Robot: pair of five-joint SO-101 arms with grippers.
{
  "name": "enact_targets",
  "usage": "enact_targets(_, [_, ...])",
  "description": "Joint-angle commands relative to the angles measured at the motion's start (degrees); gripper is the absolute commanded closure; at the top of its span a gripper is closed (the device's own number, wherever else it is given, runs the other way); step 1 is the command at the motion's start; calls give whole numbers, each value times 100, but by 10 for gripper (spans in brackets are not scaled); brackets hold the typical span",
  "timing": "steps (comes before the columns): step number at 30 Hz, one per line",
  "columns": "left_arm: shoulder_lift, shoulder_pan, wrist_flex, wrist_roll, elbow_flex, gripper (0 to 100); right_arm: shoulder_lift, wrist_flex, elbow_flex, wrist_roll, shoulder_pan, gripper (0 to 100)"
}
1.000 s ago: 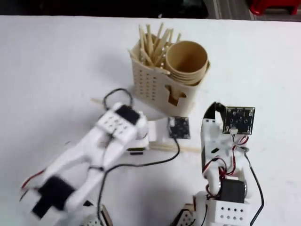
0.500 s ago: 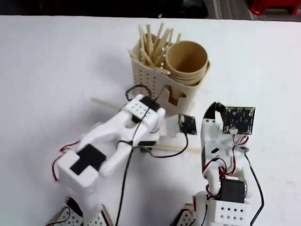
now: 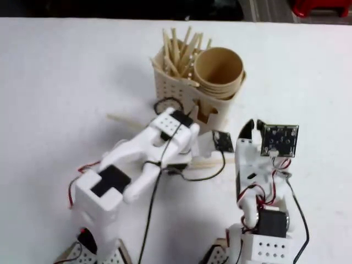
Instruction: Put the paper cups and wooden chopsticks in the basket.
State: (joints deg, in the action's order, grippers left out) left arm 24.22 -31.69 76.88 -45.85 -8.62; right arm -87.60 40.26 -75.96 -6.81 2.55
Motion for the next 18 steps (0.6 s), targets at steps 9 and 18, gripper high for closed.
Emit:
enact_targets(9, [-462, 92, 835, -264, -545, 980, -66, -127, 35, 44, 57, 945])
enact_targets(18, [-2695, 558, 888, -264, -1969, 979, -66, -127, 35, 44, 57, 944])
